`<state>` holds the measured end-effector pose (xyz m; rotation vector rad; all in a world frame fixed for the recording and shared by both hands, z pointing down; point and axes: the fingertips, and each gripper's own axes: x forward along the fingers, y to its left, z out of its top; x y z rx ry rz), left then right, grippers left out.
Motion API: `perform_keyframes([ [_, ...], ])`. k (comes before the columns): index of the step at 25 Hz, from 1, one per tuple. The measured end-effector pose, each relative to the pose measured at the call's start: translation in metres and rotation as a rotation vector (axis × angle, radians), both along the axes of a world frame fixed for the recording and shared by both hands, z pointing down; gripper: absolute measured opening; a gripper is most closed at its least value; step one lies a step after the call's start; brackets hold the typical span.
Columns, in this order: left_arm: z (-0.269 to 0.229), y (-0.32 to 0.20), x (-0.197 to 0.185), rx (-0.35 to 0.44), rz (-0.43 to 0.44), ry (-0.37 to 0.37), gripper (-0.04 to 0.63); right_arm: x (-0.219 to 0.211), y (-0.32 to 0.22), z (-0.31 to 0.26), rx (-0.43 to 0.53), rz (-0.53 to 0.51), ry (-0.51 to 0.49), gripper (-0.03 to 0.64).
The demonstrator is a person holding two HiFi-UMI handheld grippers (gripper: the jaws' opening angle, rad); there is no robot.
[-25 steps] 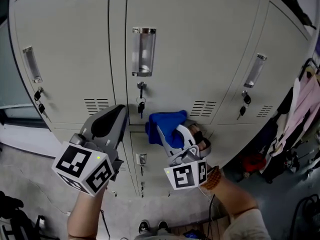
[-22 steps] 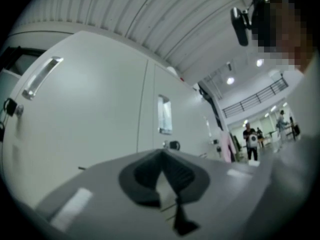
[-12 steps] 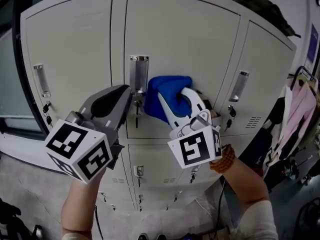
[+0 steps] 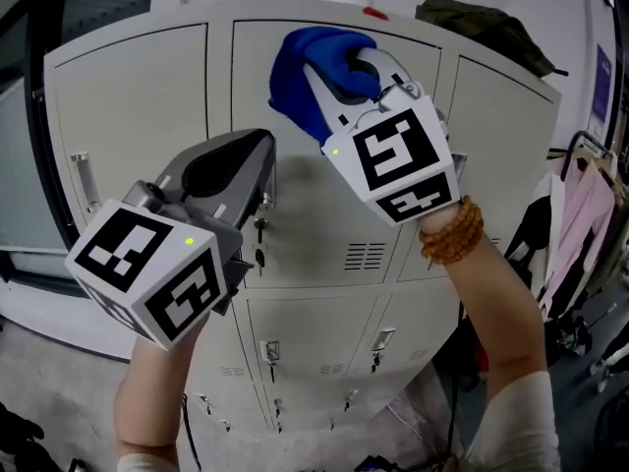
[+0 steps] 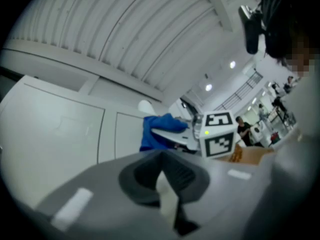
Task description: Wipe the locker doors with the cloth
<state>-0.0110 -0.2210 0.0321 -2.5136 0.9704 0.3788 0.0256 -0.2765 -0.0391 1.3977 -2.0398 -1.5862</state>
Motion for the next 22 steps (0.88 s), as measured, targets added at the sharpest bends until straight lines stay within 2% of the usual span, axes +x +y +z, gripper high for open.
perform_keyframes([
  [5, -0.004, 0.007, 0.009, 0.027, 0.004, -0.022, 0.002, 0.026, 0.003, -0.027, -0.001, -0.002, -0.093, 0.024],
  [9, 0.007, 0.007, 0.018, 0.016, 0.017, -0.04, 0.002, 0.05, 0.007, -0.022, -0.009, -0.013, -0.166, 0.023],
  [16, 0.042, -0.006, 0.022, -0.059, 0.044, -0.032, 0.002, 0.055, 0.009, 0.056, -0.016, -0.012, -0.125, 0.023],
  [20, 0.069, -0.012, 0.025, -0.089, 0.042, -0.034, 0.003, 0.051, 0.005, 0.117, -0.04, 0.048, -0.043, 0.023],
  [22, 0.084, -0.014, 0.026, -0.105, 0.033, -0.041, 0.002, 0.05, 0.004, 0.149, -0.062, 0.053, -0.038, 0.023],
])
